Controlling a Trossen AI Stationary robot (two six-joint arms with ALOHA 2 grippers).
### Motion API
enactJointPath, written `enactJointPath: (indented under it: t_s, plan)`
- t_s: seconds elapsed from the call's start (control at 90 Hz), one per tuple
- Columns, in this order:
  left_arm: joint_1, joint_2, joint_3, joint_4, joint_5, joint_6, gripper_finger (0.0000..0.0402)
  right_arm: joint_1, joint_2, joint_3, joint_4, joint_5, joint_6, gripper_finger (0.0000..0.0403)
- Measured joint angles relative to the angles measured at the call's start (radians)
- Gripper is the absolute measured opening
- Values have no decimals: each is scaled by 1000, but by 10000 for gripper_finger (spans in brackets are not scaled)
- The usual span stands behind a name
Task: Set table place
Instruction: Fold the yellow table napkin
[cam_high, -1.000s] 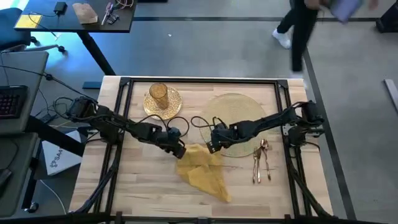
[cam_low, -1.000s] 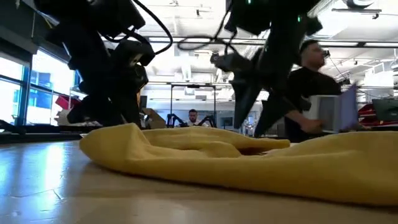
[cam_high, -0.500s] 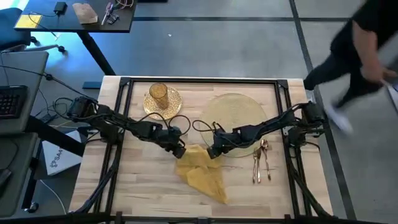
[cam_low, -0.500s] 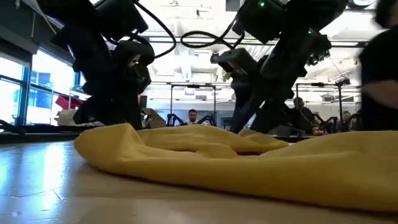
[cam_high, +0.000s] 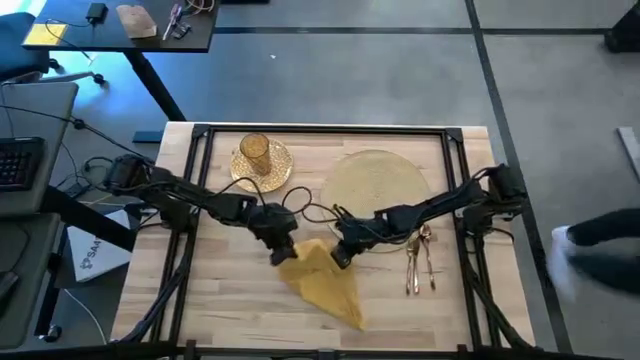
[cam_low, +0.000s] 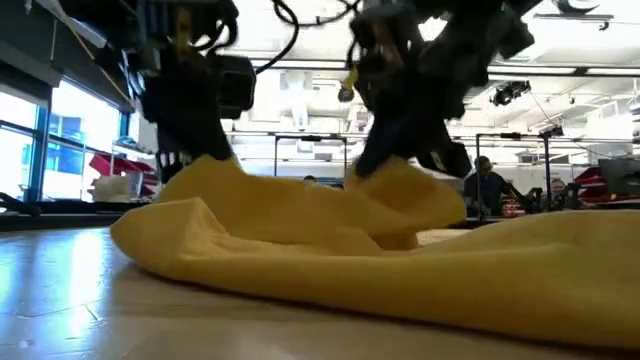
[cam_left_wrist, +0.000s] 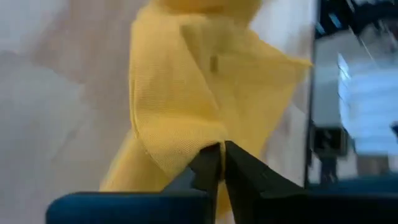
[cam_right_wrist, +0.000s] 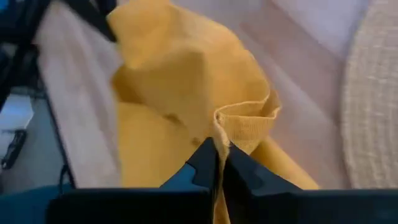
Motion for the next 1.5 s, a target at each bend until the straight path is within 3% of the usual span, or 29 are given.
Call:
enactJointPath:
  t_s: [0.278, 0.433, 0.567, 0.733, 0.889, 1.122, 1.322, 1.5]
  plan:
    - [-151, -24, 0, -200, -30, 228, 3, 142, 6, 9, -20, 48, -69, 0]
    - [-190, -21, 1, -207, -123, 219, 1, 180, 6, 8, -45, 112, -66, 0]
    - [-190, -23, 1, -196, -128, 205, 0, 178, 6, 8, -45, 114, -76, 0]
    - [-197, -23, 21, -202, -111, 217, 0, 166, 6, 8, -8, 54, -132, 0]
    - [-252, -24, 75, -253, -90, 411, 0, 167, 6, 9, 68, -94, -249, 0]
    - [-295, -20, 80, -300, -170, 536, 1, 175, 48, 8, 22, -59, -314, 0]
    - [-327, 6, 80, -290, -145, 537, 3, 188, 89, 8, 120, -105, -355, 0]
    - [-363, 11, 80, -319, -125, 567, 47, 221, 90, 8, 125, -95, -362, 0]
